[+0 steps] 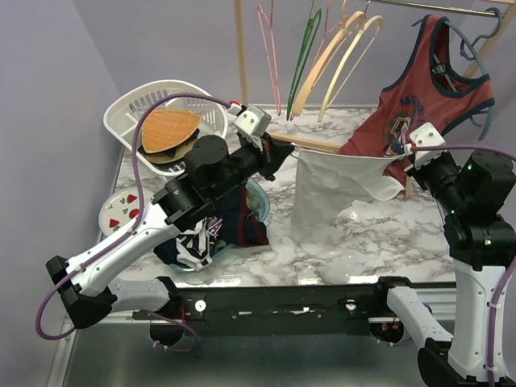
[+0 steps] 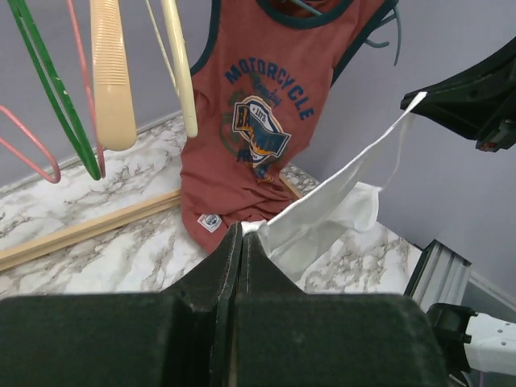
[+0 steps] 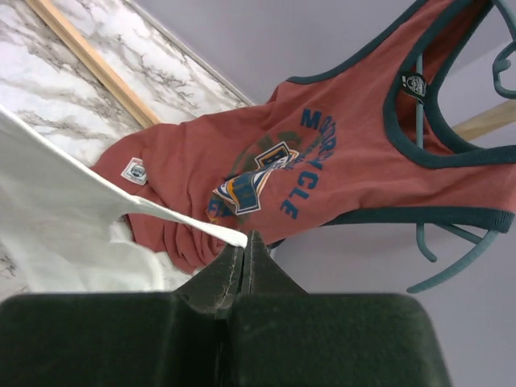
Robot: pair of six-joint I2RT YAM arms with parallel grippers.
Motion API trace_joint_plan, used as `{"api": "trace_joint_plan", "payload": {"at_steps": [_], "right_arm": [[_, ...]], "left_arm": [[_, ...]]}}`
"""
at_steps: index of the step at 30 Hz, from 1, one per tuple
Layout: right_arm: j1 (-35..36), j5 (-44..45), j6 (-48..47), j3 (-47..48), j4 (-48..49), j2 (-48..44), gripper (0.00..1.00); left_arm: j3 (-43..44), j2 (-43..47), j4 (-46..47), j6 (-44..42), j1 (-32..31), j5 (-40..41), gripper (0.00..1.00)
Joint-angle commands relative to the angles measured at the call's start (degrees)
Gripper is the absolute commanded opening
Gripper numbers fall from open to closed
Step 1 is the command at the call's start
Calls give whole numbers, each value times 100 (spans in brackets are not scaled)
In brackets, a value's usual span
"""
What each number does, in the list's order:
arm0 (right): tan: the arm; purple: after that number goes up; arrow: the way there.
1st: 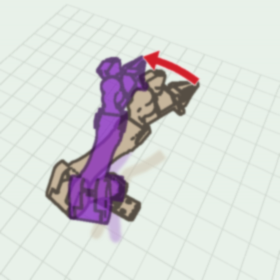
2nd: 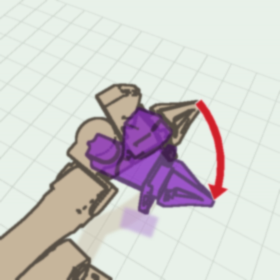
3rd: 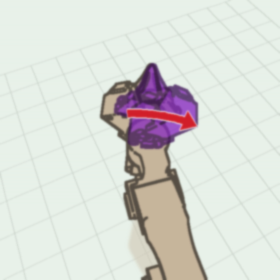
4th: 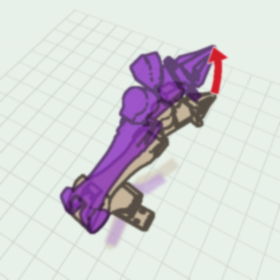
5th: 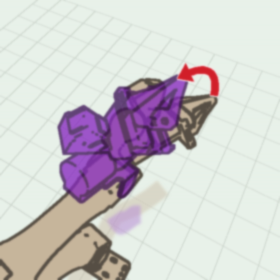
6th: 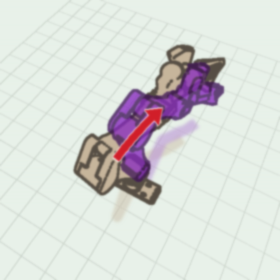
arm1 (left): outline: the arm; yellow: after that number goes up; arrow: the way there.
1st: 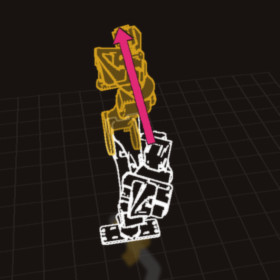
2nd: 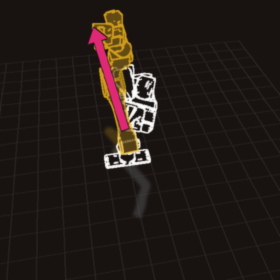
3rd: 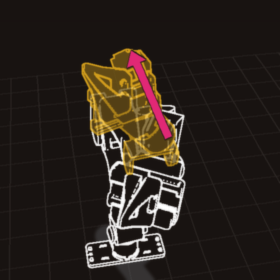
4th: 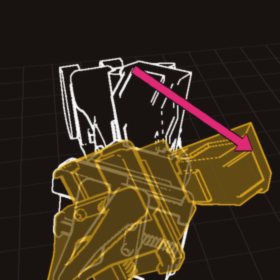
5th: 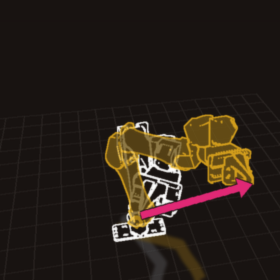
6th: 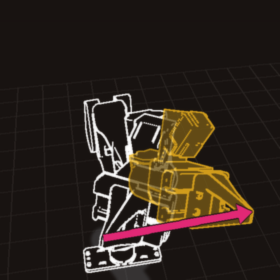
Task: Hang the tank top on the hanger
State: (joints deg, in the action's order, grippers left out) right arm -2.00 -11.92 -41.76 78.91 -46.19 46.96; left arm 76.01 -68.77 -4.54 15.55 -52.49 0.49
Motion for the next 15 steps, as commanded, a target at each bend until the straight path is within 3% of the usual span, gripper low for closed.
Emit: {"api": "trace_joint_plan", "payload": {"at_steps": [1,7,15], "right_arm": [[-46,296,194,-192,5,-90,0],[-46,-336,291,-840,-197,-223,1],[-46,-1031,475,-2353,207,594,0]], "left_arm": [[-199,285,-495,-61,63,-461,0],[-682,277,-479,106,72,-1490,0],[-1527,-610,286,597,81,-1798,0]]}}
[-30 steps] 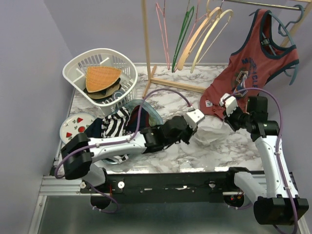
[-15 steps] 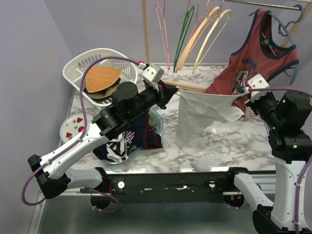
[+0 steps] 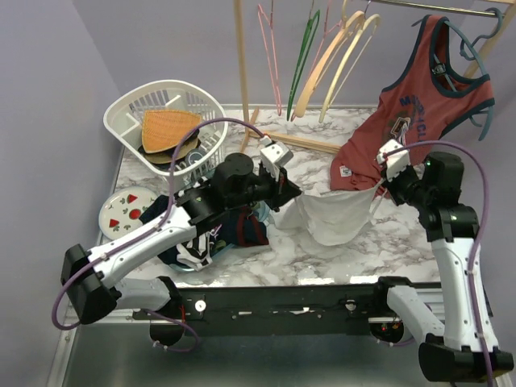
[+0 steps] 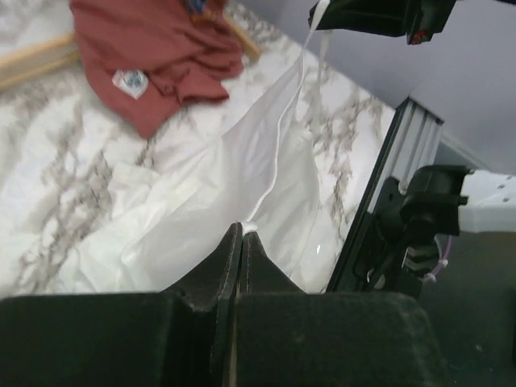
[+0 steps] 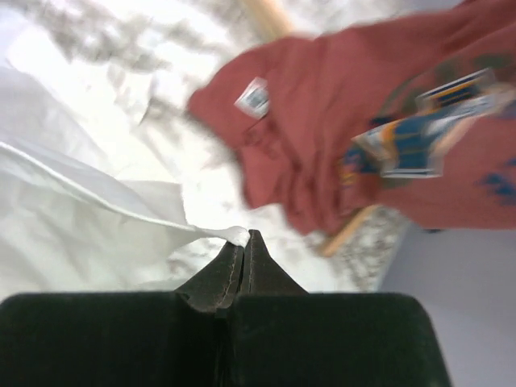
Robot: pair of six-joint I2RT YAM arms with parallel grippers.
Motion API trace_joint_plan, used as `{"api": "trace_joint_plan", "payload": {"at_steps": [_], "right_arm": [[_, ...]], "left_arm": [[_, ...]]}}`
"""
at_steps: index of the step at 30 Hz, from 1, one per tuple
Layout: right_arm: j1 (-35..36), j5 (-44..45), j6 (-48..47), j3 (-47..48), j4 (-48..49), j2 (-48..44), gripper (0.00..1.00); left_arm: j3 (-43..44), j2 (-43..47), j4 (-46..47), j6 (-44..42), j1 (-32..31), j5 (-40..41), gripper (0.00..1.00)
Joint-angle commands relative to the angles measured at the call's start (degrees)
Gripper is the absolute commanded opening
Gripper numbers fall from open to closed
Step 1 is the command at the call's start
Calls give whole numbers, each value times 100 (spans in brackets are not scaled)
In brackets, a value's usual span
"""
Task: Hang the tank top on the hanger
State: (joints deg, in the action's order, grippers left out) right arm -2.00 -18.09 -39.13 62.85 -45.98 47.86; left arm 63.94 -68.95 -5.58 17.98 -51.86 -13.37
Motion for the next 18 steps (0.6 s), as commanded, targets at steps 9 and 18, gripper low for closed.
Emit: {"api": "trace_joint_plan", "payload": {"at_steps": [9,18], "right_arm": [[-46,-178,187,-1144,467,2078,11],[-46,-1063,196,7,-113,1535,76]], "left_arm": [[-146,-2184,208,593,35,-913,18],[-153,-947,-540,-925,53,245,78]]}}
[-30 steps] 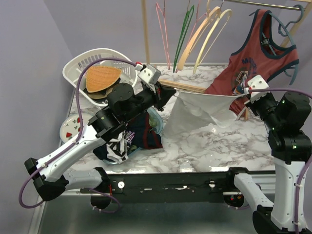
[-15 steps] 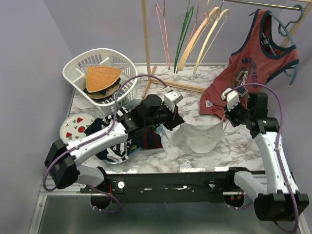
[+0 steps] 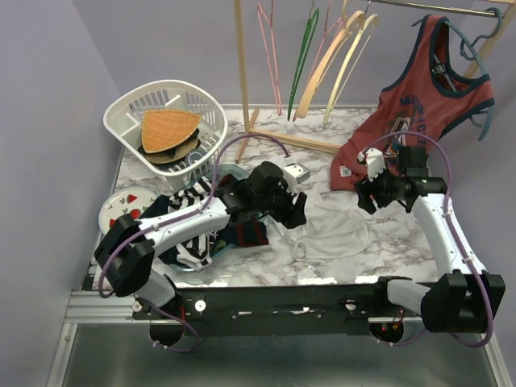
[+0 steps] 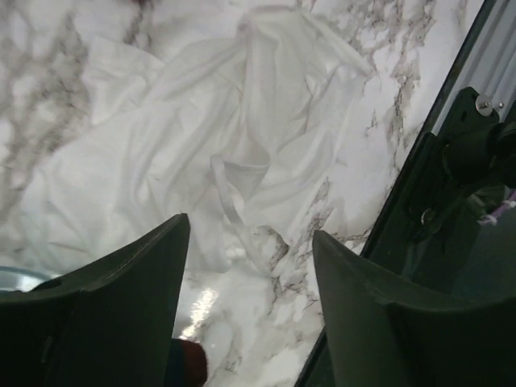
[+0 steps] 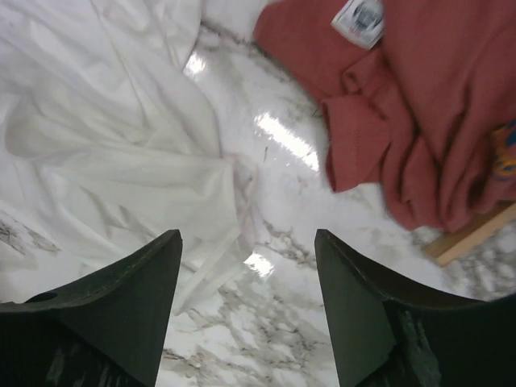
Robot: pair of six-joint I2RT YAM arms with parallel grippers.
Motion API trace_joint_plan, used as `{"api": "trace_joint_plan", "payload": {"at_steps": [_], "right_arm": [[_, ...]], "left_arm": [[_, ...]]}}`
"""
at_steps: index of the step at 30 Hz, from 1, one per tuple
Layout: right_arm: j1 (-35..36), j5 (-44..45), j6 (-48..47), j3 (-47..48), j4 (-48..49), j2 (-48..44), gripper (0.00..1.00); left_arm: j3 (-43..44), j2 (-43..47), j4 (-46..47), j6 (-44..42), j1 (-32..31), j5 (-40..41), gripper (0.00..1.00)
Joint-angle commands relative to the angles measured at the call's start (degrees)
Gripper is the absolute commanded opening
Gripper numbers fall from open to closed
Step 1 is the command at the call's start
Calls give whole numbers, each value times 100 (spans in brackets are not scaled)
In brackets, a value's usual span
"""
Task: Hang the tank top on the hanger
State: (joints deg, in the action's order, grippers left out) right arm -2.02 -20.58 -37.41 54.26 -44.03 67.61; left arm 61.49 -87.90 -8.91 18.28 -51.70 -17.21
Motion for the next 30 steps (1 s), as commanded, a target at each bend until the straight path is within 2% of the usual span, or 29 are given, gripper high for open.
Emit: {"api": "trace_joint_plan", "payload": {"at_steps": [1,2,5,8,13,14,17,19,23,24,26,27,30], "right_arm": [[-44,-1025,14,971,-351,-460,77],[-44,-1584,-12,1077,-508,-486,77],[-44,-2464,154,1560,-676,-442,78],[-35,-2950,575,2341,-721,-206,78],[-9,-3102,1734,4193,-406,401,80],[35,-2884,2320,4468,-178,654,81],[167,-2681,3077,5337,94,990,82],[385,-2470,3441,5577,315,1157,82],[957,-1284,4284,5938,868,1359,88],[1097,-438,4434,5982,966,1386,89],[1502,349,4506,6087,1036,1561,90],[1625,1162,4532,6105,1089,1605,92],[1916,2544,4558,6149,1204,1860,93]], "left_arm": [[-40,1228,-173,-1063,37,779,83],[-102,1370,-147,-1168,37,877,84],[-269,1871,-208,-1555,37,1324,94],[-567,2364,-199,-1802,46,1920,99],[-1332,3006,257,-2083,55,2687,99],[-1342,3041,232,-2118,55,2705,99],[-1342,3051,214,-2206,55,2899,99],[-1333,3059,179,-2215,55,2952,99],[-1316,3068,170,-2250,55,2934,99],[-1324,3077,161,-2259,55,2943,99],[-1342,3103,170,-2259,73,2969,99],[-1342,3103,179,-2259,73,2961,99],[-1351,3086,188,-2259,73,2917,99]]}}
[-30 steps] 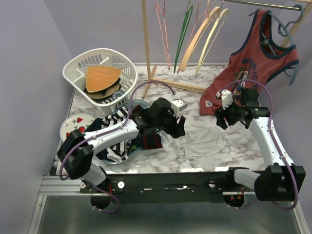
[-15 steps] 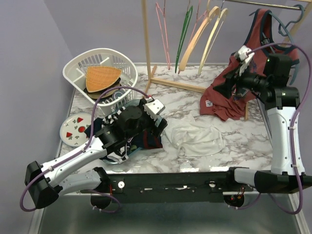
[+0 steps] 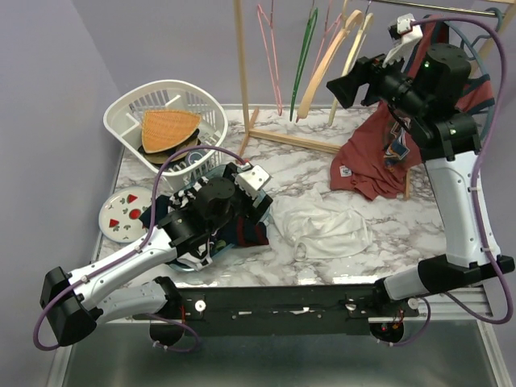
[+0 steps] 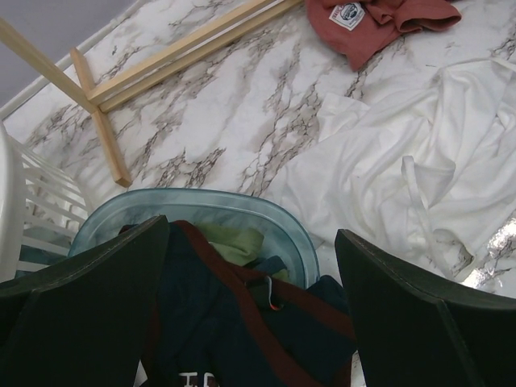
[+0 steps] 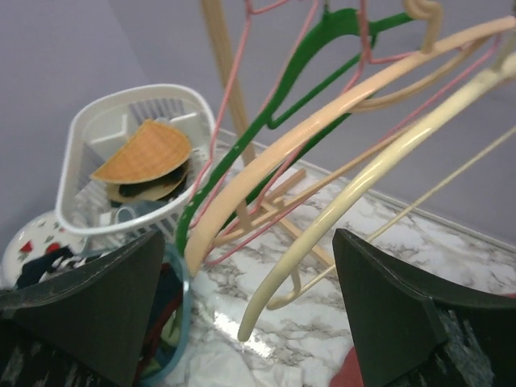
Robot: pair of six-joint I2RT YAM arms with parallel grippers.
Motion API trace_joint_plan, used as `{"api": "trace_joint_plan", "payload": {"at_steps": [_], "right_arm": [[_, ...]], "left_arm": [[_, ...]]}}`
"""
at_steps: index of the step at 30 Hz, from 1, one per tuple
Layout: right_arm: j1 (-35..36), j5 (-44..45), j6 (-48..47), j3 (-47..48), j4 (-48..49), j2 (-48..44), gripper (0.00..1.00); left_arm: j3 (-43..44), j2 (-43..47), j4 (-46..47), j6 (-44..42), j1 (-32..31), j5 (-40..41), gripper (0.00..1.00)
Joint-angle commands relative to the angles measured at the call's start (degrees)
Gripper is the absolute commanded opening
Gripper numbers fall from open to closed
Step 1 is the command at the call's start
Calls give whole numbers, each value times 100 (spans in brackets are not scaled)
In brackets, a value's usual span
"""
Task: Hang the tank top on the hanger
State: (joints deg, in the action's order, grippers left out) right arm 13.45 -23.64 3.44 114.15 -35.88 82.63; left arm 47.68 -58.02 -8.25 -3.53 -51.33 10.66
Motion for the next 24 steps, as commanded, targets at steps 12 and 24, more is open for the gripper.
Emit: {"api": "trace_joint_plan", "payload": {"at_steps": [12,24], "right_arm": [[650,4516,192,-340,854,684,87],[659,4896,-98,-885,1223,412,62]], "left_arm": [[57,89,87,-69,35,-46,99],[57,151,78,-60,35,-81,99]]}}
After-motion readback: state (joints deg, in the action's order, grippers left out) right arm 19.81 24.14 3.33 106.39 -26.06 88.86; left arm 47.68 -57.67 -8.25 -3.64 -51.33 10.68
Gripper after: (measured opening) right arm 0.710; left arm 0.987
